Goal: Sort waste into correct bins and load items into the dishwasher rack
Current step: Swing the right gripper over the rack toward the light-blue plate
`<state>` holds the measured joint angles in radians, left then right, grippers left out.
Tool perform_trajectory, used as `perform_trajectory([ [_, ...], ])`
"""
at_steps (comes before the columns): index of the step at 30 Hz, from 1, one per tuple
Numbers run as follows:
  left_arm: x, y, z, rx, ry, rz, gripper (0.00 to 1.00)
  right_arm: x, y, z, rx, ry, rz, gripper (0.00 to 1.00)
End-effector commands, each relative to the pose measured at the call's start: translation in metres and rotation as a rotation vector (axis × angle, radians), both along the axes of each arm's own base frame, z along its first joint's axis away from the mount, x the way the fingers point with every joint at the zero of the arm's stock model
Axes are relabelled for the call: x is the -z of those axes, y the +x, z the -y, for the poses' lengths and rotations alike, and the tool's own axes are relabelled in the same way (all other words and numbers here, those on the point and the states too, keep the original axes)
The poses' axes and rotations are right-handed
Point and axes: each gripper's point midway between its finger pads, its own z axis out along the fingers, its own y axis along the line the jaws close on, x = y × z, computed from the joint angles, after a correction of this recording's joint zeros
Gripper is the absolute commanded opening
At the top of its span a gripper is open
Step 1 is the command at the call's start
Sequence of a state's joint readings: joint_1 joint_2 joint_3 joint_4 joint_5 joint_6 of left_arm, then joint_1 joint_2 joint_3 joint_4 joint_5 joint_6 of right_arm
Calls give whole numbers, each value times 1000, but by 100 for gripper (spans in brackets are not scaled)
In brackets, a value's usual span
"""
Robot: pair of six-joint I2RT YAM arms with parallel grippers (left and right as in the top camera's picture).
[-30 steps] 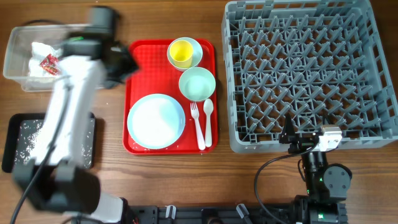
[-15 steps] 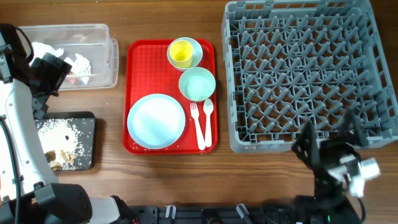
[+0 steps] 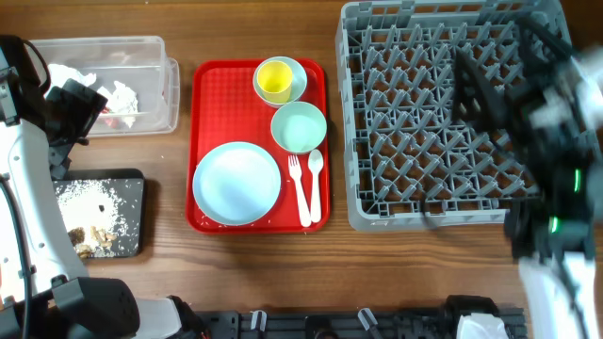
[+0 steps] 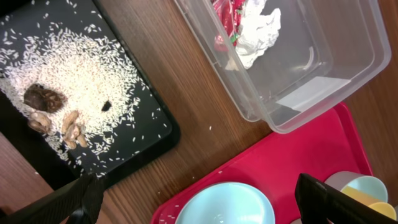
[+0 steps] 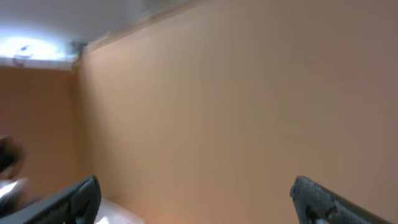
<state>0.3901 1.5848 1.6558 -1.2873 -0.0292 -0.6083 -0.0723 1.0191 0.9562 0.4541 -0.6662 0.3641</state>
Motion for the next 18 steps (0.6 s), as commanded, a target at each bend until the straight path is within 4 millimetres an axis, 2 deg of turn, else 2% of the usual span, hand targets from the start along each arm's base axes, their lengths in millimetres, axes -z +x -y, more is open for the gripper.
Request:
perform_trajectory([
  [1,0,-1,-4,-13,11,-5,100,27,17,-53,-442,-78,-172,100],
  [4,0,-1,-4,-13,12,-5,100,53,59,-50,-536,274,-548,100],
  [5,0,-1,-4,-13,11,-5,100,59,73,-47,-539,364,-614,100],
  [7,0,-1,-4,-13,11,-5,100,70,80,-59,-609,364,-619,100],
  [9,0,-1,-4,-13,11,-5,100,74,74,-87,-669,334,-618,100],
  [12,0,-1,-4,-13,11,-5,100,77,65,-142,-662,258,-554,100],
  [13,0,-1,-4,-13,11,-5,100,84,70,-155,-619,258,-597,100],
  [14,0,-1,-4,-13,12,-5,100,102,79,-172,-514,227,-670,100],
  [15,0,-1,-4,-13,12,-5,100,118,87,-180,-381,160,-715,100],
  [17,0,-1,-4,-13,11,-5,100,144,94,-178,-70,12,-789,100],
  [18,0,-1,-4,-13,11,-5,100,146,90,-179,8,-48,-787,100],
])
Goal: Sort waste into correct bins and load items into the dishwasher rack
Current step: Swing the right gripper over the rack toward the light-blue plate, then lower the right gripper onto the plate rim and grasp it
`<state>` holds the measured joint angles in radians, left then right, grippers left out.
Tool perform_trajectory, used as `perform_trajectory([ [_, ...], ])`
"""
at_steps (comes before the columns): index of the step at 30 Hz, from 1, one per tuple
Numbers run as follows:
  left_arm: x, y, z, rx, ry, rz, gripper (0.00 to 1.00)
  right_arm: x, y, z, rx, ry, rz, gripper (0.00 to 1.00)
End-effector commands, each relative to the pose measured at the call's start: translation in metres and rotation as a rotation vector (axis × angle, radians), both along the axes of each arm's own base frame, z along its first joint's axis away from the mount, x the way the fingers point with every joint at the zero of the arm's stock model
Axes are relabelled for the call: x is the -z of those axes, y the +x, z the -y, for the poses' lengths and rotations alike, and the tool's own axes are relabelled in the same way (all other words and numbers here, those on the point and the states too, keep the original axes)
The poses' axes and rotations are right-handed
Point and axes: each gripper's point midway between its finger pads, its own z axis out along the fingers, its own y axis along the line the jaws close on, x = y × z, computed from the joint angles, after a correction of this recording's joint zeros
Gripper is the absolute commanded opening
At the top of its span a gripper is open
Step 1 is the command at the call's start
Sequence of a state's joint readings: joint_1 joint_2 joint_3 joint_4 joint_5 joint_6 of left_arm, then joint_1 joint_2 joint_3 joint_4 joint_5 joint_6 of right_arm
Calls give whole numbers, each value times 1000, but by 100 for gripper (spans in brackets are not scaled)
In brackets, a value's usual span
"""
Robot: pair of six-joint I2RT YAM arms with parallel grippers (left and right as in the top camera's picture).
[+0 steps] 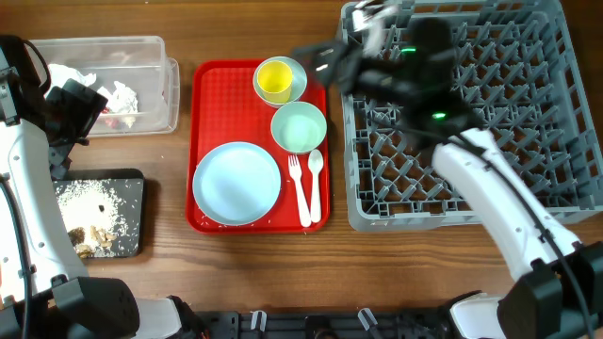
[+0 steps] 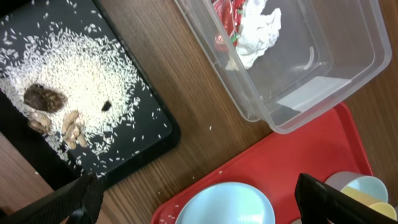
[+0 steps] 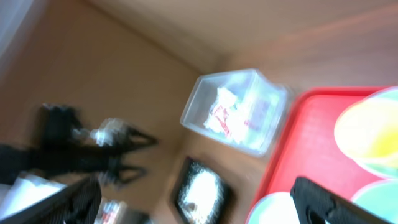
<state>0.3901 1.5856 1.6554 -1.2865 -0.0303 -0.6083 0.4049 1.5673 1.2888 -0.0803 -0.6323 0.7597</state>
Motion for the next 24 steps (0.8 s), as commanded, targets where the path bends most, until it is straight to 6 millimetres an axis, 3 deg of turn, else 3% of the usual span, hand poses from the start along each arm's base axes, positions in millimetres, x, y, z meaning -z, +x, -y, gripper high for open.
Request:
perform_trajectory([
  [1,0,-1,-4,-13,11,-4,100,-25,21,13,299,-421,282,100],
  [3,0,-1,-4,-13,11,-4,100,-23,3,5,287,-532,290,100],
  [5,0,-1,-4,-13,11,-4,100,-8,-21,-8,208,-599,259,100],
  [11,0,-1,-4,-13,11,-4,100,70,-90,-52,-115,-672,14,100],
  [15,0,-1,-4,-13,11,-4,100,137,-132,-73,-272,-797,-155,100],
  [18,0,-1,-4,-13,11,-4,100,171,-145,-74,-358,-949,-220,100],
  [24,0,-1,-4,-13,11,-4,100,173,-140,-96,-431,-1004,-123,100],
])
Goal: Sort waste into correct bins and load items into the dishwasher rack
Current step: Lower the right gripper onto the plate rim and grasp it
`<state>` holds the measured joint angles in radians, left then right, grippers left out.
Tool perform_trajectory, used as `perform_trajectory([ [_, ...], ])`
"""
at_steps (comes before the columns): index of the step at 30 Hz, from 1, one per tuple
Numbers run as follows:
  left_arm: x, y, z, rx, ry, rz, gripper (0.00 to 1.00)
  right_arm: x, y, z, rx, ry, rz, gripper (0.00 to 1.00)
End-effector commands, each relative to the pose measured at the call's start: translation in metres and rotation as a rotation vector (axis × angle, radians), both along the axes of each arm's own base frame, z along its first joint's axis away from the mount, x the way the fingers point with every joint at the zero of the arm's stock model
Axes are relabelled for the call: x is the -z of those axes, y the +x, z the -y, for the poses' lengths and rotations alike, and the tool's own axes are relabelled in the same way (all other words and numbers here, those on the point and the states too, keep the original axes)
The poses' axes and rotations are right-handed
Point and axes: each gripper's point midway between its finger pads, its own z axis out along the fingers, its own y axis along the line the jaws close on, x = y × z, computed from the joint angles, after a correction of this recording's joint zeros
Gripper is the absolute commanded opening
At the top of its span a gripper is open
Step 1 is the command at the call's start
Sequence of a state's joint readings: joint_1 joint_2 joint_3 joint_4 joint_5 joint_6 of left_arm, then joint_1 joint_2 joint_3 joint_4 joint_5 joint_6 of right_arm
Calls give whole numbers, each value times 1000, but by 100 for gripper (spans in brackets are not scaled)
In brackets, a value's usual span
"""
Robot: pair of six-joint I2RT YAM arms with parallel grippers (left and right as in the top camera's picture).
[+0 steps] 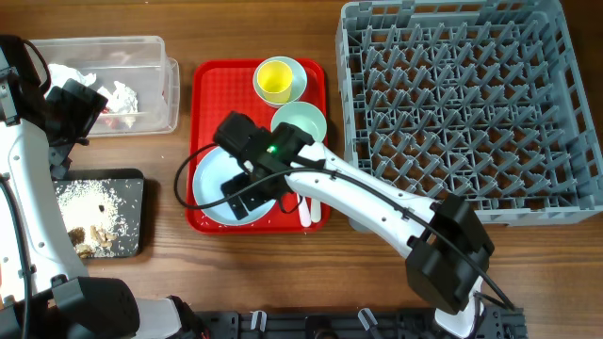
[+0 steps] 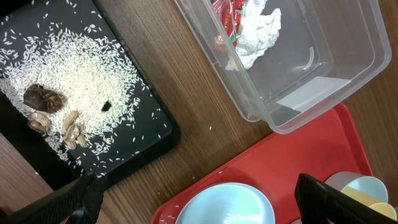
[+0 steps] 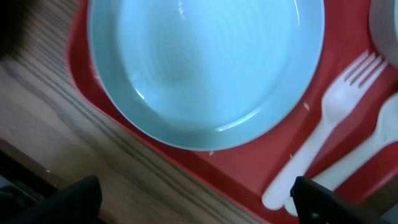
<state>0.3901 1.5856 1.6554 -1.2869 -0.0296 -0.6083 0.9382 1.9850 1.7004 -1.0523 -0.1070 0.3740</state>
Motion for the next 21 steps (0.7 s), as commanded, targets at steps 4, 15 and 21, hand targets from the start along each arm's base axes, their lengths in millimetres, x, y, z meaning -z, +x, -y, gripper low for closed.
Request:
perform_trajectory([
  [4,0,-1,-4,-13,11,-4,100,-18,19,-21,-54,67,112,100],
  [15,0,-1,-4,-13,11,-4,100,30,51,-2,14,-100,238,67],
  [21,0,-1,-4,-13,11,-4,100,69,67,9,20,-217,276,66],
])
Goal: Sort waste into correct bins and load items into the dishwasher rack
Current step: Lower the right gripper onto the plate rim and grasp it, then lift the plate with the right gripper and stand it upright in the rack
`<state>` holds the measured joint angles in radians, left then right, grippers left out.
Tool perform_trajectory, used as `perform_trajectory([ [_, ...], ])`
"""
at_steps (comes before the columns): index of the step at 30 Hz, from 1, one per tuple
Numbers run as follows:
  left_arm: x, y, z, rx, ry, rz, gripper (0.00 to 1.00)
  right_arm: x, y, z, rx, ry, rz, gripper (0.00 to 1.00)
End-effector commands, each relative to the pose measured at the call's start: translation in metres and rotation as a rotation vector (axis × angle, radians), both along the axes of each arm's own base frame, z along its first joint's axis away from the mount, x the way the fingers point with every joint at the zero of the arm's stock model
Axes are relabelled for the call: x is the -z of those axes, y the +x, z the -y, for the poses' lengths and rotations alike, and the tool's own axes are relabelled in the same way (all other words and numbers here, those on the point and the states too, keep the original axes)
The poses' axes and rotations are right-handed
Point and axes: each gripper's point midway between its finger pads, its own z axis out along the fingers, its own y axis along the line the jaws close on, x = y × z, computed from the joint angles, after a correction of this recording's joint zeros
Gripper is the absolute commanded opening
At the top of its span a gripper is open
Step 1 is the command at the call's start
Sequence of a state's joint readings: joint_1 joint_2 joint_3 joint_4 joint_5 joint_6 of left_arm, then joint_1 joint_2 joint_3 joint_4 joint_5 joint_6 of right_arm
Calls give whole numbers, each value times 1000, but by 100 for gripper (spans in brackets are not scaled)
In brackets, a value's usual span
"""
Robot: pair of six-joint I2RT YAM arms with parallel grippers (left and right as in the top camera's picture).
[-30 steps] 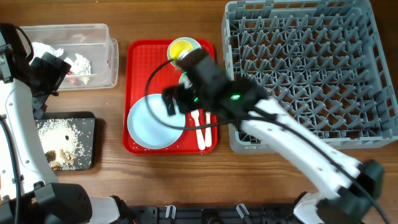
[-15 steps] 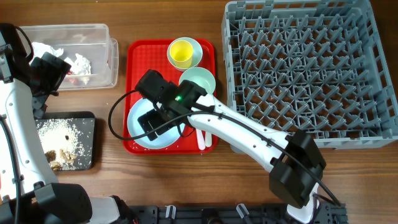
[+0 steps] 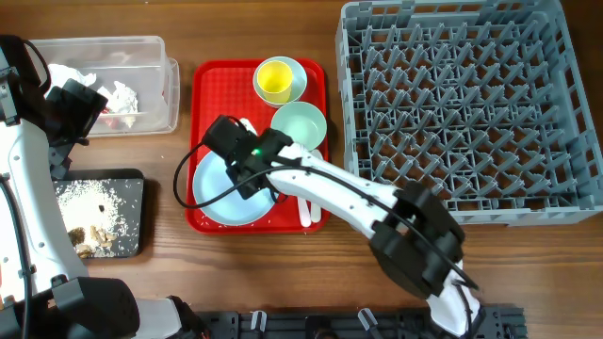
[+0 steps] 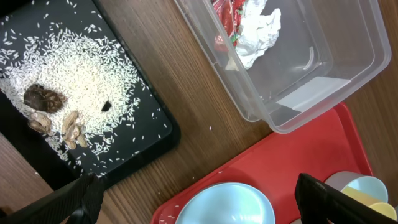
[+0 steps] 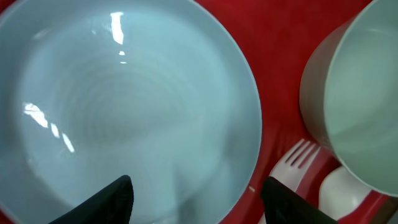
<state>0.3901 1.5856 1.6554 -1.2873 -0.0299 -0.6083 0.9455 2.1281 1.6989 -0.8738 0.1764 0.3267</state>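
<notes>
A pale blue plate (image 3: 217, 193) lies at the front of the red tray (image 3: 209, 94). My right gripper (image 3: 243, 158) hangs low over it, open, with nothing between its fingers. In the right wrist view the plate (image 5: 124, 112) fills most of the frame, and the right gripper (image 5: 196, 202) straddles its right part. A green bowl (image 5: 357, 118), a white fork (image 5: 292, 160) and a spoon (image 5: 336, 186) lie beside it. A yellow cup (image 3: 275, 79) stands in a bowl at the tray's back. My left gripper (image 4: 199, 208) is open, high over the tray's left corner.
The grey dishwasher rack (image 3: 452, 113) fills the right of the table. A clear bin (image 3: 113, 85) holding crumpled paper and wrappers stands at the back left. A black tray (image 3: 99, 212) with spilled rice and nut pieces lies at the front left.
My right gripper has dropped closer to the plate and shifted toward its side by the bowl. Its fingers stand nearer together, still open. The left arm has not moved.
My right arm was blurred over the rack's right side. Then it was over the rack's back left corner, facing the tray. Then it was above the plate's front edge, and now it is low over the plate. The left arm stayed still throughout.
</notes>
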Motion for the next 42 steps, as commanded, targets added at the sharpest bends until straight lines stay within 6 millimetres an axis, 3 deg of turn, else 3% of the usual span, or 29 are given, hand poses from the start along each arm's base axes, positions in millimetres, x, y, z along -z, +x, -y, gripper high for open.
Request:
perform_trajectory([
  [1,0,-1,-4,-13,11,-3,100,20,10,14,8,-79,26,65],
  [6,0,-1,-4,-13,11,-3,100,22,18,24,26,-82,8,63],
  [19,0,-1,-4,-13,11,-3,100,34,8,18,27,57,-194,54],
  [25,0,-1,-4,-13,11,-3,100,54,15,30,50,-21,-165,47],
  [33,0,-1,-4,-12,11,-3,100,64,16,31,55,-17,-162,46],
  [36,0,-1,-4,-13,11,-3,100,63,17,30,53,-12,-159,31],
  [42,0,-1,-4,-13,11,-3,100,59,16,31,80,-9,-171,14],
])
